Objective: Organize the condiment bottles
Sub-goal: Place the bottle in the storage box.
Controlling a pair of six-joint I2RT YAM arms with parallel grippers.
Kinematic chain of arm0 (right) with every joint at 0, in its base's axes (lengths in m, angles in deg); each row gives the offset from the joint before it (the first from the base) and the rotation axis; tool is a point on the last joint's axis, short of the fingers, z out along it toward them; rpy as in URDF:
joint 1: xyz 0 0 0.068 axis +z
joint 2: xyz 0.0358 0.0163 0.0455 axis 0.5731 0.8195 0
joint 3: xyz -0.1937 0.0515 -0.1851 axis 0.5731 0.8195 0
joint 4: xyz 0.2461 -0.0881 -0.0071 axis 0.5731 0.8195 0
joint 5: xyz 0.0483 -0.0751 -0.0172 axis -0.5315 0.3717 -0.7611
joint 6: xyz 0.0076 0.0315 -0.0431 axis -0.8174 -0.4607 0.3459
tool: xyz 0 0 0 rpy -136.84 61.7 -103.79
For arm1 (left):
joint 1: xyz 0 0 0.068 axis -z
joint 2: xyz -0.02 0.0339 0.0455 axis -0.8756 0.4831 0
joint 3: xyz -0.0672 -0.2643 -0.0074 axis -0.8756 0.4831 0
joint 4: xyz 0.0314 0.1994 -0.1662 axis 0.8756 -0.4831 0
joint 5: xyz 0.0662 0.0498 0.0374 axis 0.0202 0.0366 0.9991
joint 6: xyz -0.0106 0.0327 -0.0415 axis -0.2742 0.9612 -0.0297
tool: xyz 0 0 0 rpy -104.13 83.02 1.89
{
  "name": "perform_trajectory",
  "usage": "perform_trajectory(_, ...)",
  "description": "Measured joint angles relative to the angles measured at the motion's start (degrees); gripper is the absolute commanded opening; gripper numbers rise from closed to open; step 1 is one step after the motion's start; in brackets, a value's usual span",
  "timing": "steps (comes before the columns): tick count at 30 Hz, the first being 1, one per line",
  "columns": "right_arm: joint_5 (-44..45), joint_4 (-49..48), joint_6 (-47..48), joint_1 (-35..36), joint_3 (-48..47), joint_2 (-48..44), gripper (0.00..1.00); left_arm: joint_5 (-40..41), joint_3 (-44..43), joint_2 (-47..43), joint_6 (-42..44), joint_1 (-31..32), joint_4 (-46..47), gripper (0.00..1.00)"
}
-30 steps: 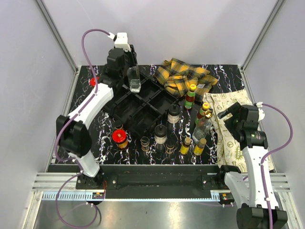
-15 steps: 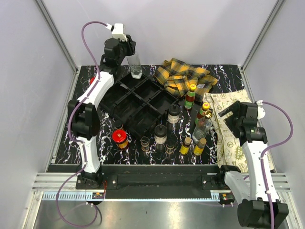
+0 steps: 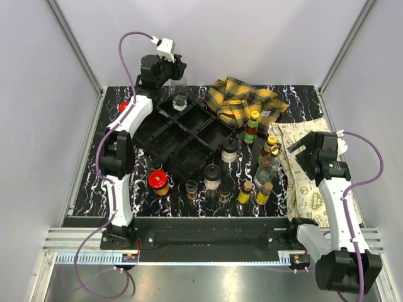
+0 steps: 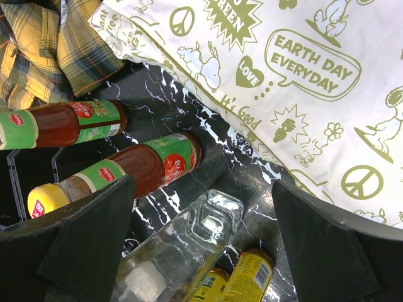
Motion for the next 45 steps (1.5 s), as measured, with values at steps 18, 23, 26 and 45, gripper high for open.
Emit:
perform_trajectory(18, -0.1, -0.8, -1.0, 0.0, 0.0, 0.8, 1.00, -1.9, 2.4, 4.9, 1.3, -0.1, 8.9, 0.99)
perform_trajectory(23, -0.1, -1.4, -1.4, 0.0, 0.0, 0.6, 1.00, -1.2, 4.1, 4.9, 1.2, -0.1, 12.2, 0.99)
perform_trajectory(26, -0.1, -1.4, -1.5, 0.0, 0.0, 0.8, 1.00, 0.0, 4.7, 4.9, 1.2, -0.1, 12.8, 0.99)
perform_trajectory(45, 2.7, 0.6, 0.0, 0.0, 0.1, -3.0, 1.00, 6.6, 12.7, -18.5, -2.4, -0.4, 10.8, 0.99)
